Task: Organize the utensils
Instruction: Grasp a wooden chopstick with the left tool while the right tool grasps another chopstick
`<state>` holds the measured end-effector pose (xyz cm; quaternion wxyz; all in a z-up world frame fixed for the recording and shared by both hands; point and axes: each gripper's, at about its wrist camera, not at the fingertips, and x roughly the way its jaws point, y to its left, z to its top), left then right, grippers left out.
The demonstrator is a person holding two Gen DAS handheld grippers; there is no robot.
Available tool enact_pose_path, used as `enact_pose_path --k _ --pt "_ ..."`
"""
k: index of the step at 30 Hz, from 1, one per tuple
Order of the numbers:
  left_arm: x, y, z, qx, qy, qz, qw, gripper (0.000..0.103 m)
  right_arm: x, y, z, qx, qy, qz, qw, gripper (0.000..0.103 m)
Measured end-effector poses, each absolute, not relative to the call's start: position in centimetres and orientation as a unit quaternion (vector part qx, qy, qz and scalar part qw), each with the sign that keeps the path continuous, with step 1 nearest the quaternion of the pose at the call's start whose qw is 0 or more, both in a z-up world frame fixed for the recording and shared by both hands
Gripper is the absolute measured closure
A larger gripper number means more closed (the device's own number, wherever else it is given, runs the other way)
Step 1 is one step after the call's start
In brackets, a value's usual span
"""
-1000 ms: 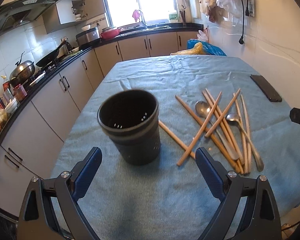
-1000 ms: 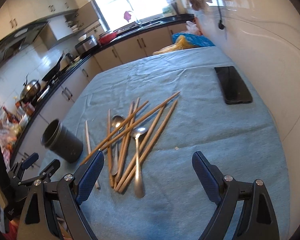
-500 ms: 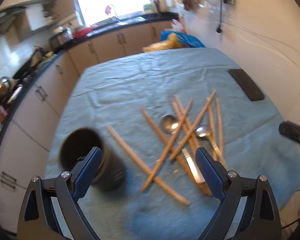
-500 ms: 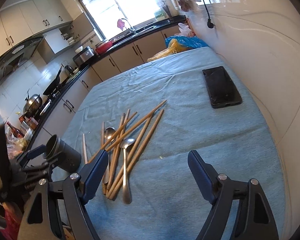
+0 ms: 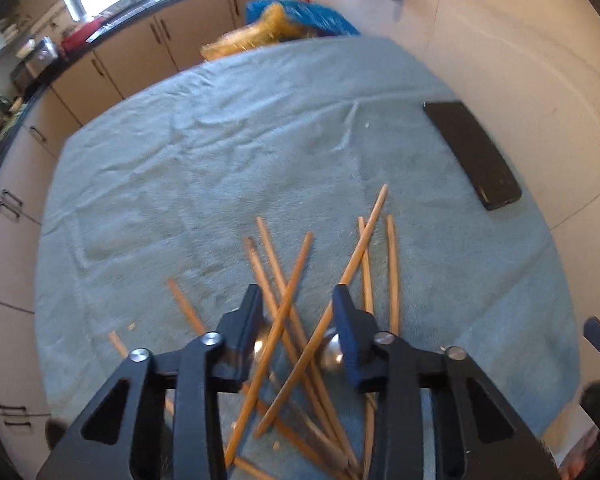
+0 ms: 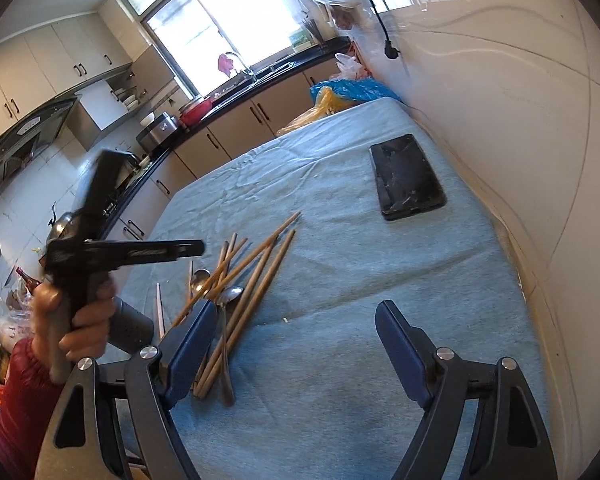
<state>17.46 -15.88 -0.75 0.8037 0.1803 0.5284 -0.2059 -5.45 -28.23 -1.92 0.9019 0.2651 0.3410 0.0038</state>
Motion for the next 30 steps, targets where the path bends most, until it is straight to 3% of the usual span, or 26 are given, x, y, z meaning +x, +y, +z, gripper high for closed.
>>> enact_pose_path --k 9,13,19,28,30 --pt "20.1 -17.6 -4.2 0.197 0.553 -0.189 0.787 0.073 -5.7 -29.2 -2.6 0.271 0.345 0.000 0.899 0.018" --pt "20.1 -18.5 -5.2 0.212 0.556 -0.188 0.781 0.088 -5.3 -29.3 -2.9 0.272 0.347 0.003 0.897 0.018" --pt "20.8 -18.8 -6.3 0.210 0.563 -0.182 0.778 0.089 -5.0 -29.4 -3.1 0.276 0.351 0.006 0.895 0.018" --pt "20.2 -17.4 -4.5 0.186 0.542 -0.183 0.798 0.097 -2.3 -29.1 -2.8 0.306 0.361 0.031 0.881 0.018" --pt "19.7 -16.6 -3.1 0.178 0.527 -0.184 0.810 0.097 -0.7 -29.2 -2.7 0.319 0.367 0.041 0.873 0.024"
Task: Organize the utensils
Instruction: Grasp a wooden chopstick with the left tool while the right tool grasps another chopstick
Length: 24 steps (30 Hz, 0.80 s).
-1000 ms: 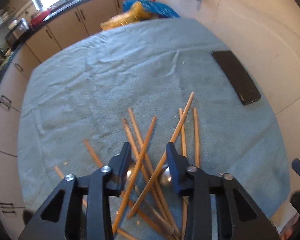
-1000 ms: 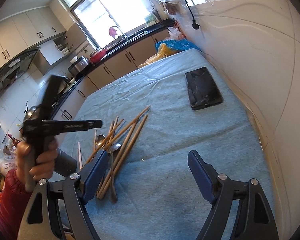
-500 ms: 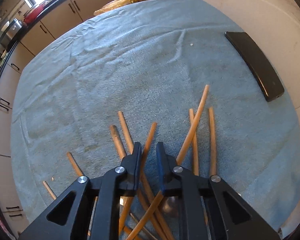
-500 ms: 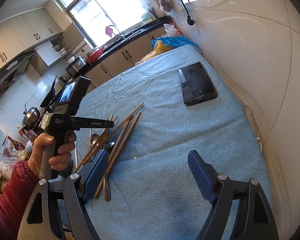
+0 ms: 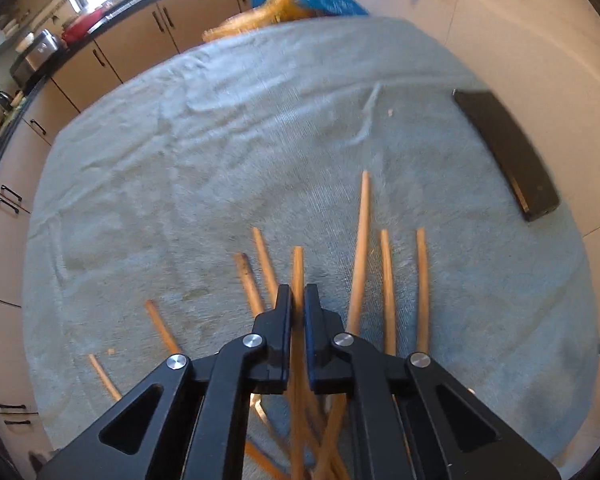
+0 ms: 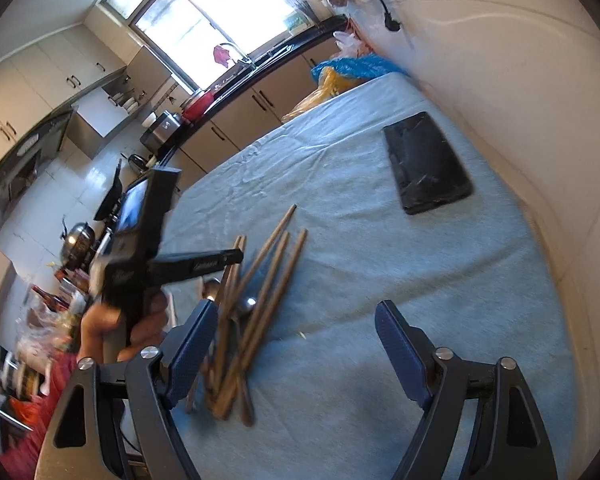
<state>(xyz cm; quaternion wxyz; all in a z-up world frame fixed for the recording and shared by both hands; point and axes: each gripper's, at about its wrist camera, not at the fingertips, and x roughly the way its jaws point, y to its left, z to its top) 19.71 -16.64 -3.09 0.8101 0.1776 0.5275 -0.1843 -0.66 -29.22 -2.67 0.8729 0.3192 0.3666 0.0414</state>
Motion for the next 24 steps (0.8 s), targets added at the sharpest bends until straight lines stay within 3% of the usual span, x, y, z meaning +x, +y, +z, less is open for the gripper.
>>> enact_pose_path --k 5,9,17,24 --pt "18.3 -14.0 0.2 0.141 0.504 -0.194 0.830 0.097 4.4 -28.9 -3.0 0.338 0.393 0.065 0.853 0.041" --pt "17.2 -11.3 2.5 0.108 0.488 -0.198 0.843 0.097 9.0 -27.8 -3.8 0.338 0.419 0.072 0.840 0.044" --pt "13.9 -6.9 5.9 0.064 0.455 -0.209 0.863 0.097 17.7 -25.2 -5.8 0.321 0.477 0.071 0.815 0.066" --pt "12.7 -4.4 7.0 0.046 0.436 -0.221 0.871 0.097 23.2 -23.4 -8.0 0.261 0.545 -0.006 0.797 0.068"
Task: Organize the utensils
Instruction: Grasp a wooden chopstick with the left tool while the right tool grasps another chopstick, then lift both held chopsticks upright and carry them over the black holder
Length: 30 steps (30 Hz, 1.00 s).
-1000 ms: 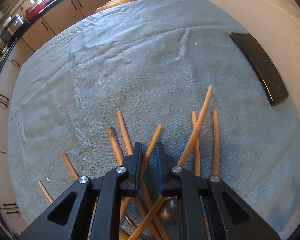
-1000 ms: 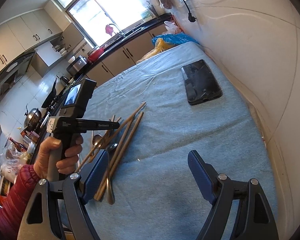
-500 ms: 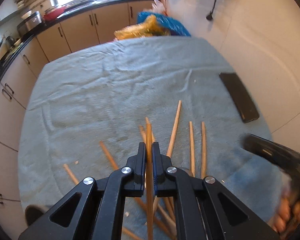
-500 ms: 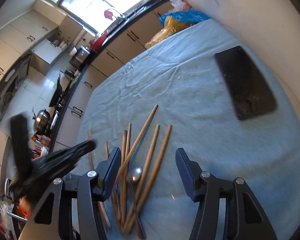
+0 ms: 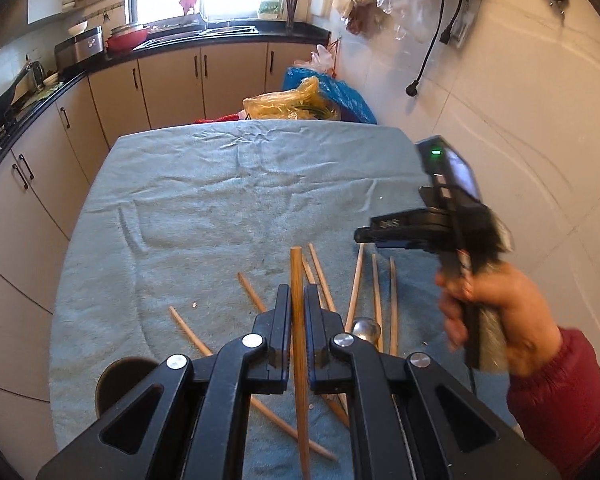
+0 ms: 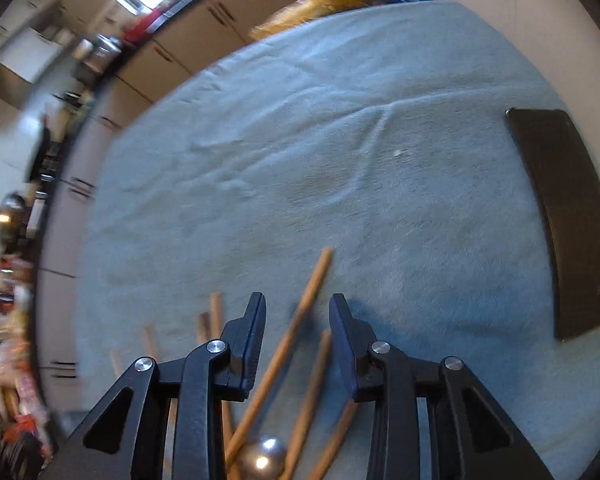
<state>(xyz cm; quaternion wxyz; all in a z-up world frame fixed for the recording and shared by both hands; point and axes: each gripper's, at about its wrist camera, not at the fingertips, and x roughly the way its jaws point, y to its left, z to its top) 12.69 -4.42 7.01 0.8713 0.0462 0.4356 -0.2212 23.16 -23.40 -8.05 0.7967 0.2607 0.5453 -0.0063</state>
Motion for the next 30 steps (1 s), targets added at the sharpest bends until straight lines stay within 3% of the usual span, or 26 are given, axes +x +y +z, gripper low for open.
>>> enact_pose_path --k 4,6,8,14,19,30 --pt "12.2 -3.6 7.2 0.044 0.427 -0.225 0.875 0.097 24.6 -22.6 -8.8 0.219 0.562 -0.033 0.797 0.070" --pt "12.0 -3.3 7.3 0.042 0.425 -0.228 0.875 0.097 25.1 -21.8 -8.8 0.181 0.572 -0.043 0.799 0.077" --pt "11.9 -3.1 7.3 0.041 0.423 -0.230 0.875 0.097 25.5 -21.1 -8.9 0.155 0.578 -0.048 0.800 0.090" --pt "11.2 -2.8 7.4 0.039 0.415 -0.230 0.879 0.097 25.6 -21.4 -9.0 0.166 0.564 -0.039 0.808 0.096" --pt "10.4 -2.4 7.8 0.037 0.408 -0.228 0.883 0.097 23.0 -22.9 -6.4 0.236 0.505 -0.007 0.830 0.097" --pt "8.2 -1.8 9.1 0.036 0.384 -0.213 0.898 0.097 11.6 -20.4 3.1 0.225 0.336 0.073 0.912 0.097"
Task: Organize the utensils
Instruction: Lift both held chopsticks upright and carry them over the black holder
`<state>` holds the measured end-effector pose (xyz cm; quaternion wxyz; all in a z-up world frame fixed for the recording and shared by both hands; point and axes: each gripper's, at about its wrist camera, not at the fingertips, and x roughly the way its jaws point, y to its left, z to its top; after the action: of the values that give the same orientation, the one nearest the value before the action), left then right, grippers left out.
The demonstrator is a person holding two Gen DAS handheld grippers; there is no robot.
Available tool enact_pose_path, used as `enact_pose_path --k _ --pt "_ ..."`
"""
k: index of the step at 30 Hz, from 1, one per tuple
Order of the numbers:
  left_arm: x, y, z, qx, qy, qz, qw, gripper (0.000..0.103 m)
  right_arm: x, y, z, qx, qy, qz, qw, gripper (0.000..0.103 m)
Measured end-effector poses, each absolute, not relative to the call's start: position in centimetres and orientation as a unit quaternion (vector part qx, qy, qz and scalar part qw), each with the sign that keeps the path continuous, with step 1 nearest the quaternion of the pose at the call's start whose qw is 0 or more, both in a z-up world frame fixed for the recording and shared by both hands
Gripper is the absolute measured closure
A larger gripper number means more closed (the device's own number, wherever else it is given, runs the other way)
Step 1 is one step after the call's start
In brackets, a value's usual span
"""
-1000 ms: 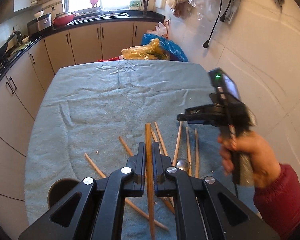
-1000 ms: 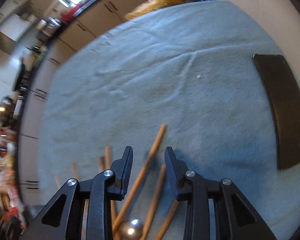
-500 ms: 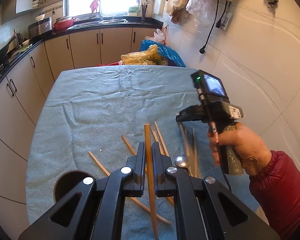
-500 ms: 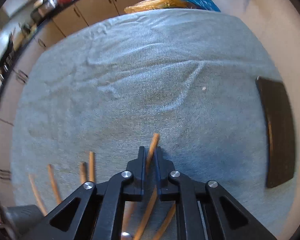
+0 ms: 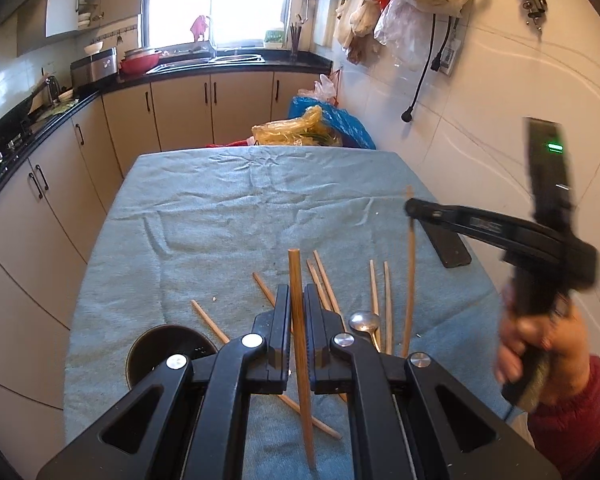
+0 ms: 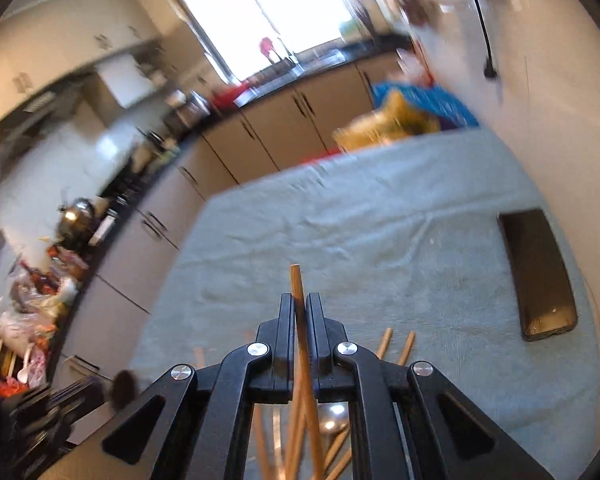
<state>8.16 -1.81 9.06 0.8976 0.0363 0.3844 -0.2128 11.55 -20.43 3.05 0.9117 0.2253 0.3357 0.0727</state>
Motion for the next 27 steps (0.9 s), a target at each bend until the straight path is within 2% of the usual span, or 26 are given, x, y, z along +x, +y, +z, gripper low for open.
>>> enact_pose_path --k 4,11,27 --pt "7.3 -1.7 9.6 0.038 0.375 -0.209 0.902 0.097 7.9 -18.8 5.3 0.207 0.285 0.084 0.932 0.097" --pt "6.1 -1.0 10.4 0.038 0.364 -0.204 0.908 0.097 4.2 -17.0 7.4 0.171 0.243 0.085 0.951 0.097" --pt "5.0 0.6 12.2 0.031 0.348 -0.199 0.916 0.097 2.6 -14.8 9.4 0.155 0.219 0.097 0.958 0.097"
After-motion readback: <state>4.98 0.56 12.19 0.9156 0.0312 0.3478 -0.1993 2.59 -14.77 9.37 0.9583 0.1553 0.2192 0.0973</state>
